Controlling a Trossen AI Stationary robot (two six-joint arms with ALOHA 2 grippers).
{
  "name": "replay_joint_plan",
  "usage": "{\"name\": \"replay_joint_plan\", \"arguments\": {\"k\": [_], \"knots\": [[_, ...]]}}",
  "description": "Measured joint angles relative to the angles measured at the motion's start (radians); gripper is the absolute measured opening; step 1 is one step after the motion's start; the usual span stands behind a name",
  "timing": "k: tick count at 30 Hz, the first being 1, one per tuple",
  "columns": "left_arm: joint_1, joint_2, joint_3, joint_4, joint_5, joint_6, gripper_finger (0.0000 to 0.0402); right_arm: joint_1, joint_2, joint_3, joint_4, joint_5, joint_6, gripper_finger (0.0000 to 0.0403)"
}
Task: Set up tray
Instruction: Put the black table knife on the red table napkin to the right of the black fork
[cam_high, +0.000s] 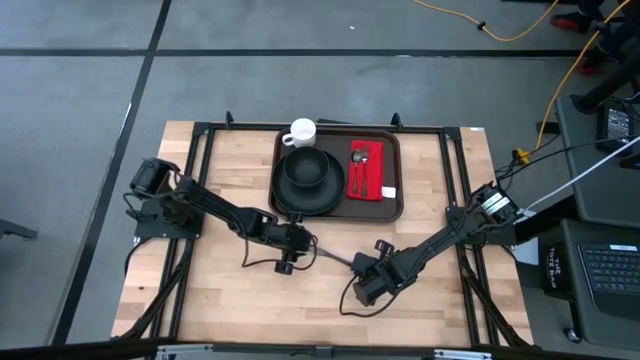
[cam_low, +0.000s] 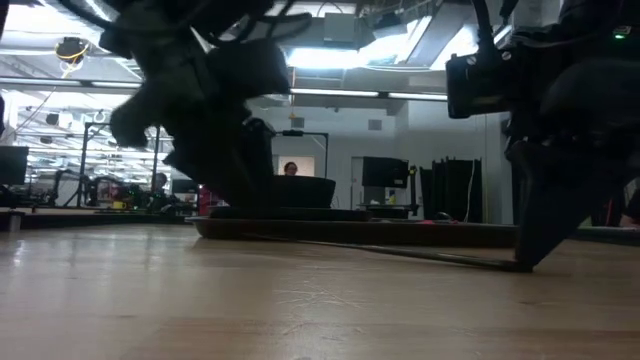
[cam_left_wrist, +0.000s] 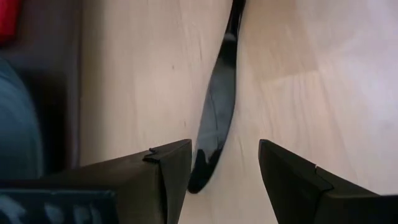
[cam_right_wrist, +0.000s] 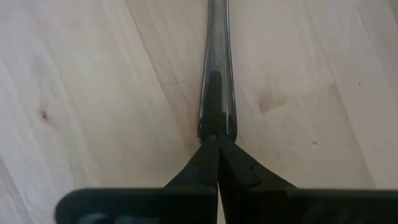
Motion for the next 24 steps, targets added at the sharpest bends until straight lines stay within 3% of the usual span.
{"name": "replay_joint_plan", "arguments": {"k": [13, 20, 24], "knots": [[0.0, 0.166, 0.138, -0.072, 0.006, 0.046, 0.0178, -0.001, 0.001, -0.002, 0.032, 0.0, -0.004, 0.0], [0.011, 0.174, 0.142, -0.086, -0.021, 0.019, 0.0178, -0.001, 0.001, -0.002, 0.035, 0.0, -0.007, 0.0], [0.019, 0.174, 0.142, -0.088, 0.015, 0.019, 0.0178, -0.001, 0.001, -0.002, 0.037, 0.0, -0.007, 0.0]]}}
